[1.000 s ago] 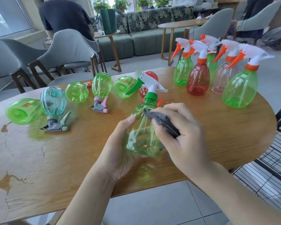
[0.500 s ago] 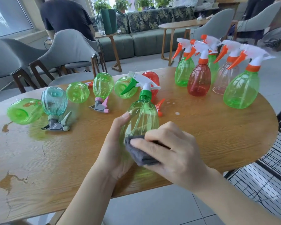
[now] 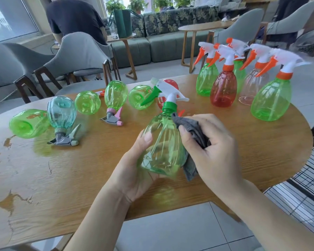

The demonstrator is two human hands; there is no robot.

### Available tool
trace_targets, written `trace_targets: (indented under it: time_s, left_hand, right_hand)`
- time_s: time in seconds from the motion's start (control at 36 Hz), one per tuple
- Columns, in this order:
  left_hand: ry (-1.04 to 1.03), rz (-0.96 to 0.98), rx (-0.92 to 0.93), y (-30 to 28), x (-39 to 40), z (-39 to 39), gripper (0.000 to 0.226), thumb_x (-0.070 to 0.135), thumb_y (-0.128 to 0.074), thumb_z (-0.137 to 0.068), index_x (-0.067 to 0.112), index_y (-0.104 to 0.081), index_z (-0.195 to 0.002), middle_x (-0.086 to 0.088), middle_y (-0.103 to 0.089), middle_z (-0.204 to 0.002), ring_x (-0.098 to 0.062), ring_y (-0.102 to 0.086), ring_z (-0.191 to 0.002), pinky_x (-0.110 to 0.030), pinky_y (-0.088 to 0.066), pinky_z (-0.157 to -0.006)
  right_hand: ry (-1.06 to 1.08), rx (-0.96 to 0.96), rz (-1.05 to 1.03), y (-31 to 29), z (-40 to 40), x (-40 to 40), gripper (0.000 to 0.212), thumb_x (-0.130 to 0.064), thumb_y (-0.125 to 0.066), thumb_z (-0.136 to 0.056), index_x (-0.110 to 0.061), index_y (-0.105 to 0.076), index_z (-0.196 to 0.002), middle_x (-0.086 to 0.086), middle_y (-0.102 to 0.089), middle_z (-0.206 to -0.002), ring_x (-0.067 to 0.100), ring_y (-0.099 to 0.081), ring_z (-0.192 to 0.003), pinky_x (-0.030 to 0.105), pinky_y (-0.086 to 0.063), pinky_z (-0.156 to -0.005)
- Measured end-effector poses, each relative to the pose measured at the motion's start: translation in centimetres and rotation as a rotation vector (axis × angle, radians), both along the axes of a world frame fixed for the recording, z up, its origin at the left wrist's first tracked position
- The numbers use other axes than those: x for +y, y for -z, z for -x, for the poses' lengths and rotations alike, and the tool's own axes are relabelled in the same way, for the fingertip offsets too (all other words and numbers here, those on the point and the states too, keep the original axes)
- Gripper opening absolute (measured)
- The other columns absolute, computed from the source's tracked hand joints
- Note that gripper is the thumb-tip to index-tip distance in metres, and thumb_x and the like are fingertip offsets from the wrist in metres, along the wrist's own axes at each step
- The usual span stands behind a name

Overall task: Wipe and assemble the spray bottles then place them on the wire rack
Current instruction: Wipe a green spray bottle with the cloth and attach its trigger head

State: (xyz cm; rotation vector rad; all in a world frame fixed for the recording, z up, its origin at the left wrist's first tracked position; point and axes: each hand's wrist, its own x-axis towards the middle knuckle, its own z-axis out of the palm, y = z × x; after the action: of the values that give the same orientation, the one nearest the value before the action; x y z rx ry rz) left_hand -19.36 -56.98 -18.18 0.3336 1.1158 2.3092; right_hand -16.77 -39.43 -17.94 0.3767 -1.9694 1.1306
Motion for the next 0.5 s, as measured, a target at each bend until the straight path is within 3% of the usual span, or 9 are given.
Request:
trace_targets:
  time_s: [0.08,0.22,0.36,0.42,0.5]
  left_hand:
    - [-0.024,0.007,-0.026,0.0,-0.1,0.1,0.095,0.037,-0.098,-0.060,0.014,-0.055,-0.142,-0.015,-0.068,-0.118,-0.032,-0.072,-0.094,-0.047,-0.061,-0.067]
    - [0.035,0.001,-0.012,0.1,-0.1,0.2,0.085,0.034,-0.094,-0.068,0.011,-0.057,-0.141,-0.016,-0.068,-0.121,-0.032,-0.071,-0.101,-0.047,-0.062,-0.080]
    - [0.006,-0.013,-0.001,0.2,-0.1,0.1,0.058,0.040,-0.088,-0.074,0.015,-0.072,-0.124,-0.014,-0.070,-0.115,-0.030,-0.071,-0.098,-0.048,-0.061,-0.077]
    - [-0.045,-0.028,-0.033,-0.2,-0.2,0.2,0.057,0.042,-0.085,-0.075,0.013,-0.071,-0.122,-0.015,-0.070,-0.112,-0.030,-0.071,-0.095,-0.045,-0.062,-0.070]
    - [-0.104,-0.070,-0.106,-0.5,-0.3,0.2,0.052,0.046,-0.069,-0.087,0.007,-0.066,-0.122,-0.016,-0.069,-0.111,-0.029,-0.072,-0.096,-0.041,-0.061,-0.073]
  right_hand:
    - [0.007,0.028,-0.042,0.2,0.1,0.0,0.013,-0.006,-0.068,-0.095,-0.002,-0.075,-0.105,0.003,-0.066,-0.100,0.008,-0.063,-0.096,0.014,-0.044,-0.087]
    - [0.009,-0.036,0.008,-0.4,0.6,0.6,0.011,-0.013,-0.064,-0.098,-0.006,-0.071,-0.095,0.002,-0.060,-0.089,0.012,-0.058,-0.080,0.017,-0.043,-0.071]
    - [-0.010,0.041,-0.030,0.1,0.0,0.0,0.012,-0.004,-0.070,-0.092,-0.003,-0.075,-0.102,0.004,-0.067,-0.097,0.011,-0.064,-0.091,0.017,-0.046,-0.083]
    - [-0.050,0.072,-0.066,0.8,-0.5,-0.5,0.017,-0.001,-0.074,-0.087,-0.001,-0.076,-0.104,0.006,-0.068,-0.098,0.013,-0.065,-0.089,0.019,-0.048,-0.082]
    - [-0.114,0.132,-0.116,1.6,-1.3,-1.3,0.018,-0.003,-0.076,-0.086,0.001,-0.077,-0.104,0.010,-0.068,-0.097,0.013,-0.065,-0.087,0.019,-0.049,-0.082]
